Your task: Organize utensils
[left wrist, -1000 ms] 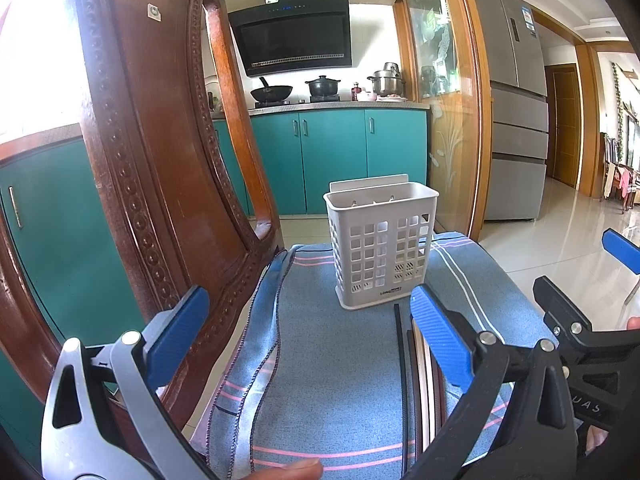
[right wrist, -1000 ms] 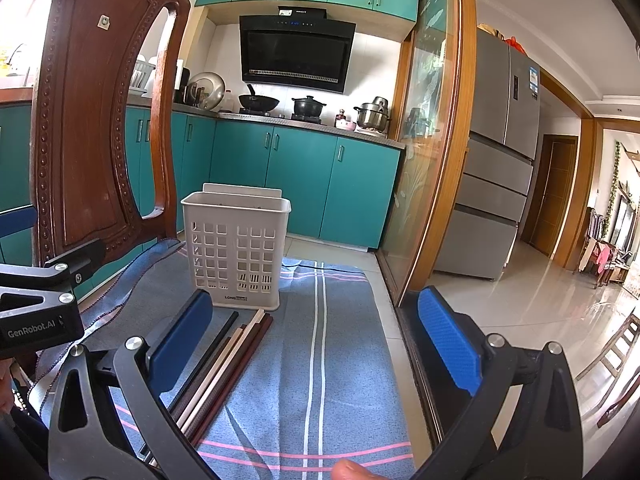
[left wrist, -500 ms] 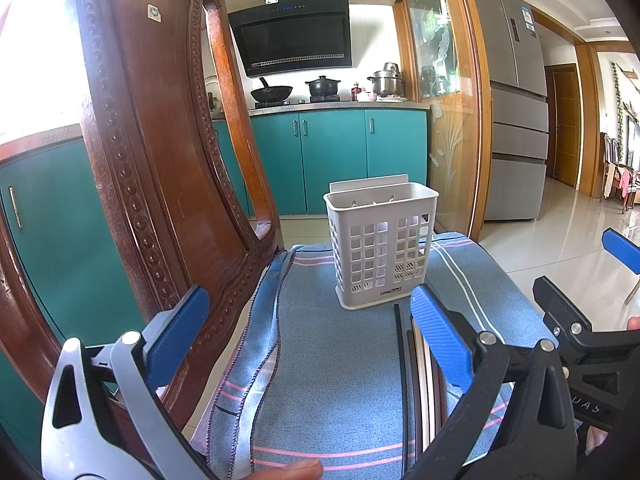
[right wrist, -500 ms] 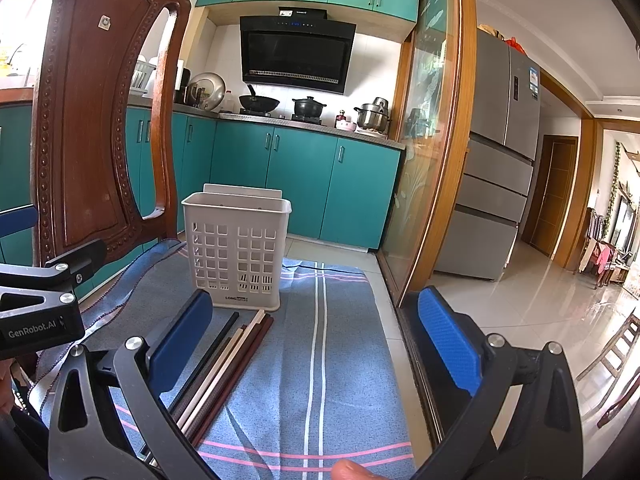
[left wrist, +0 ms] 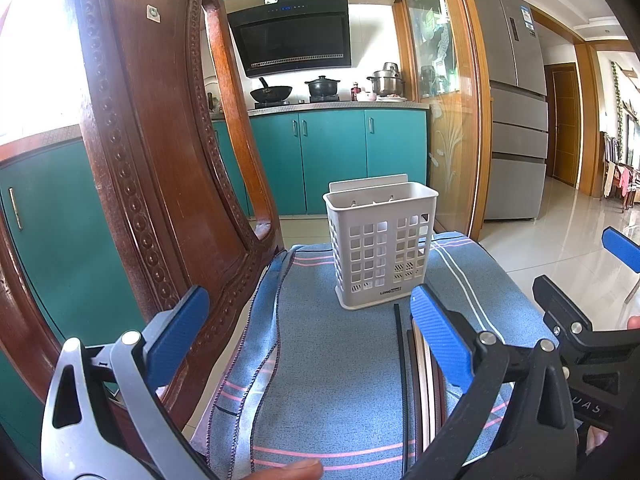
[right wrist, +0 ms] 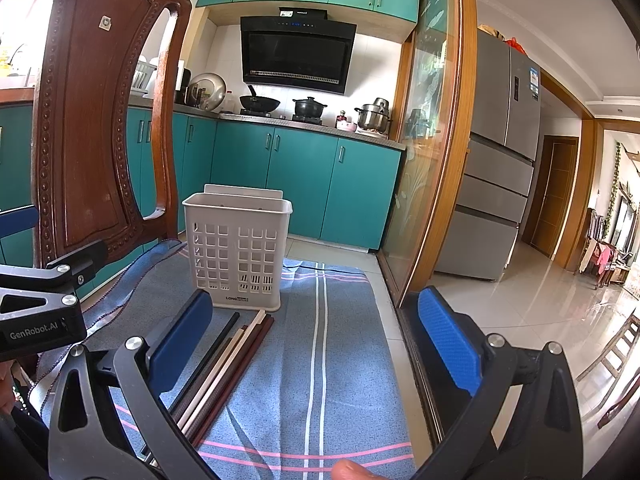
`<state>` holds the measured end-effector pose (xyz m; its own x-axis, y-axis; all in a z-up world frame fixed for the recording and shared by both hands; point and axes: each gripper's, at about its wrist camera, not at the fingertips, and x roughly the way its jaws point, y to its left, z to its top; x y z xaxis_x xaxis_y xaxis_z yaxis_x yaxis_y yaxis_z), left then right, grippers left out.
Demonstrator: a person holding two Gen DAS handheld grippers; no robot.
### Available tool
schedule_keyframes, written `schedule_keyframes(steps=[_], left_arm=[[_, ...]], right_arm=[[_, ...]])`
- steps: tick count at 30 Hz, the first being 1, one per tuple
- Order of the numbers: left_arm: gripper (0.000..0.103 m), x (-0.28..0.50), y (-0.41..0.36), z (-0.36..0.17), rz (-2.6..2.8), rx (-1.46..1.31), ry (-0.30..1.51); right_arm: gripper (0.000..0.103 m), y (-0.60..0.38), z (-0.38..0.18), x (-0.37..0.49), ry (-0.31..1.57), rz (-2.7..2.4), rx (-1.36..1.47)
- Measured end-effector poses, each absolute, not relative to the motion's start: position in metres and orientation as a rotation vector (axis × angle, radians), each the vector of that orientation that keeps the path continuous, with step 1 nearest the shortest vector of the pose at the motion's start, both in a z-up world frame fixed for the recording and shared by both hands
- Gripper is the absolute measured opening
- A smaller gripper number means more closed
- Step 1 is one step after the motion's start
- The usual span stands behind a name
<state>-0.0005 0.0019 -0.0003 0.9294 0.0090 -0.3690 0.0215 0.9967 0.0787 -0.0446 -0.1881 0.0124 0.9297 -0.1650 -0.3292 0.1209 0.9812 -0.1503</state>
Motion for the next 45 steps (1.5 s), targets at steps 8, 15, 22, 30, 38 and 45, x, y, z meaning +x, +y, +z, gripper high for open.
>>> schedule_keyframes(steps=[8,15,22,30,38,45], left_arm=[[0.1,-0.001,0.002,0.0,-0.007,0.083,0.379],[0.1,-0.001,0.003,-0.001,-0.007,0.083,0.379],[0.1,-0.001,0.002,-0.001,-0.006,0.084,0.379],[0.1,-0.001,0.003,-0.002,-0.006,0.085,0.38],[0.1,0.0,0.003,-0.003,-0.005,0.089,0.383],[0.1,0.022,-0.003,-0.025,0.049,0.155,0.535]], right_arm=[[0.101,-0.188,0.012,-0.045,0.347,-0.146,-0.128],[0.101,-0.188,0.012,-0.045,0.347,-0.146,-0.127],[0.101,-0.188,0.012,-0.045,0.347,-0.146,-0.128],[0.101,-0.188,0.012,-0.044,0.348,-0.147,-0.128],[0.101,-0.187,0.012,-0.045,0.348,-0.149,-0.13],[0.101,-0.201,0.0,-0.017,0.507,-0.286,-0.179]])
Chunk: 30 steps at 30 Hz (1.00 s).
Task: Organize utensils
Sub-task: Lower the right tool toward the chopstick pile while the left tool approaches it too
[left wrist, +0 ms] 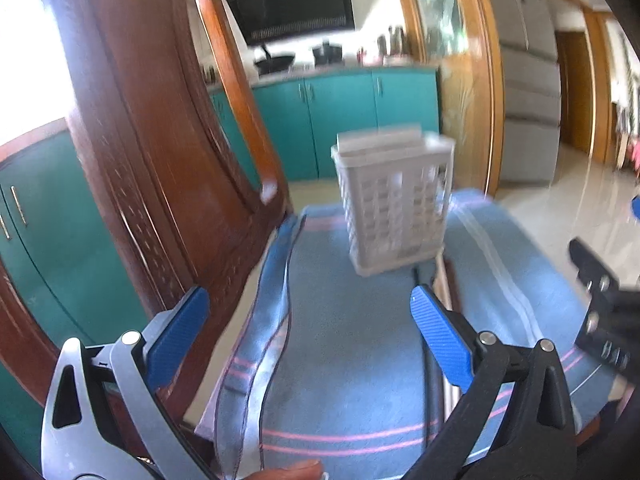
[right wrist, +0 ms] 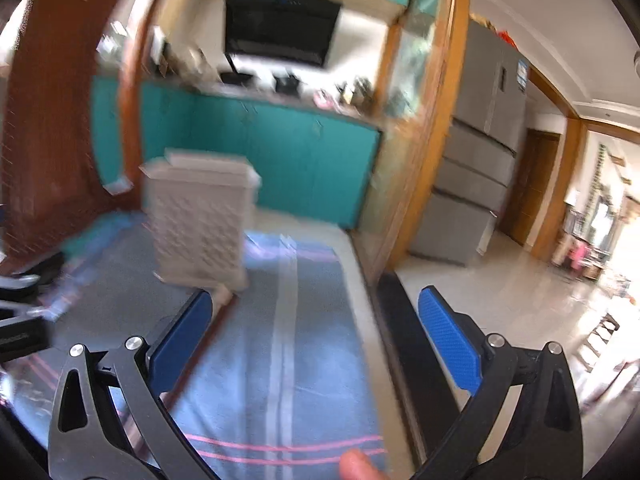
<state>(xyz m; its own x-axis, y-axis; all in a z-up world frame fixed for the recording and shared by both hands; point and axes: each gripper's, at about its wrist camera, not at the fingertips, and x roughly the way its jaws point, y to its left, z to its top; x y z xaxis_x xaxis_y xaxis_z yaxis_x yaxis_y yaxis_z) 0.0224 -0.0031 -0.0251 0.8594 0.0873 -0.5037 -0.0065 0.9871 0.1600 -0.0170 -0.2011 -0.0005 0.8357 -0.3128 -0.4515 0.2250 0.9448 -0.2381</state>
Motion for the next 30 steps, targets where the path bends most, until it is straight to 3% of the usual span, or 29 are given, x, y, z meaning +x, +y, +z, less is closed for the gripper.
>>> schedule_keyframes(steps=[4,7,9,11,15,22,24,27,30], left_arm=[[0.1,0.035,-0.001,-0.04,0.062,0.156,0.64],[0.1,0.039,0.002,-0.045,0.033,0.127,0.688],[0.1,0.042,0.004,-0.05,0.009,0.11,0.708],[0.1,0.05,0.005,-0.061,-0.017,0.091,0.737],[0.098,0.066,0.011,-0.078,-0.081,0.015,0.824],[0.088,0.077,0.005,-0.092,-0.137,0.012,0.853],[0.088,0.077,0.002,-0.091,-0.158,0.009,0.86],[0.088,0.078,-0.002,-0.092,-0.178,0.013,0.869],[0.088,0.078,-0.007,-0.094,-0.188,0.02,0.875]], right_arm=[[0.1,-0.229,-0.026,0.014,0.729,-0.297,-0.07],[0.076,-0.246,-0.045,0.041,0.871,-0.205,0.083],[0.052,-0.245,-0.054,0.061,0.937,-0.174,0.133],[0.045,-0.24,-0.062,0.085,0.982,-0.098,0.185],[0.045,-0.214,-0.082,0.14,1.079,-0.013,0.184],[0.042,-0.19,-0.094,0.162,1.096,0.002,0.14],[0.026,-0.187,-0.095,0.163,1.093,0.014,0.146],[0.02,-0.187,-0.092,0.162,1.095,0.036,0.147],[0.005,-0.188,-0.088,0.153,1.083,0.018,0.092]])
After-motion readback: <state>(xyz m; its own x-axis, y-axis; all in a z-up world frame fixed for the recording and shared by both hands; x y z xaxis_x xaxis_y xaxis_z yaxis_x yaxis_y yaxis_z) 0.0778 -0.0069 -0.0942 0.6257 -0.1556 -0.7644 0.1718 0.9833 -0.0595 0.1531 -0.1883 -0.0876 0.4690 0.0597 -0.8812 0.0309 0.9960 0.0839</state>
